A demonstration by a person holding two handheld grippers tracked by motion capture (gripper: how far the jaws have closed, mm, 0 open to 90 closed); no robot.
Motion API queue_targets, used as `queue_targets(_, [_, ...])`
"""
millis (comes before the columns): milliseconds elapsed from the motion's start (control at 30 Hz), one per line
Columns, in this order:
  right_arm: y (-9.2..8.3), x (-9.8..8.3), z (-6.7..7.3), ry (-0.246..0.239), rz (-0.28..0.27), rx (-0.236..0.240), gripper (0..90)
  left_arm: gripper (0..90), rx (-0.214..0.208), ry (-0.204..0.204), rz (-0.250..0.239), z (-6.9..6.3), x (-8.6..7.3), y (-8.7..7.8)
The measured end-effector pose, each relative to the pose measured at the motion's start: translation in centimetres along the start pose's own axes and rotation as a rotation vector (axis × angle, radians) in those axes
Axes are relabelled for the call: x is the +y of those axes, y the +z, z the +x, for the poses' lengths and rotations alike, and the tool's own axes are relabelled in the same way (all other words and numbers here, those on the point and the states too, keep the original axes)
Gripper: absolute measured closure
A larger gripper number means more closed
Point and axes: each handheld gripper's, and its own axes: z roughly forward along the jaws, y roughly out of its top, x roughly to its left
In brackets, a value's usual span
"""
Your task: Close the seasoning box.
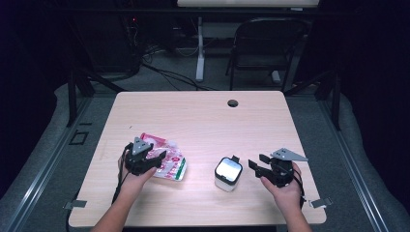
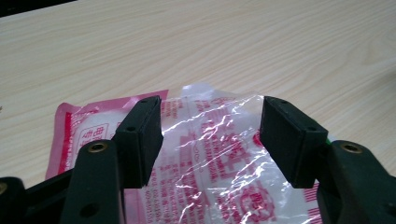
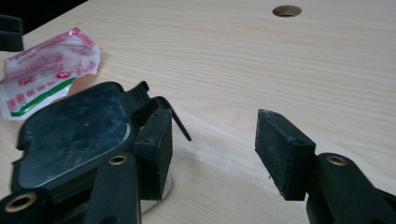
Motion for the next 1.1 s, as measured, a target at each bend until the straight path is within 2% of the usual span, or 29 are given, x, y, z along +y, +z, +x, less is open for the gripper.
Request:
queue_targets(267, [0.5, -0.7, -1.1, 0.052, 0.023, -0.023, 46.4, 39.1, 0.028, -0.032, 0.017, 1.1, -0.4, 0.2])
queue_targets(400, [0.8, -0.9, -1.4, 0.07, 0.027, -0.028, 46.3, 39.1, 0.036, -0.032, 0.024, 1.4, -0.5, 0.4])
queue_targets(733, [1.2, -1.3, -1.8, 0.083, 0.055, -0.043, 45.7, 39.1, 0.045, -0.058, 0.035, 2.0, -0.8, 0.6])
queue_targets(867, [1.4, -1.4, -1.7, 0.087, 0.06, -0.034, 45.7, 39.1, 0.046, -0.063, 0.043, 2.1, -1.0, 0.8])
queue_targets(1100, [1.6, -1.5, -1.7, 0.08, 0.071, -0.032, 45.5, 39.0, 0.046, -0.059, 0.052, 2.1, -1.1, 0.9])
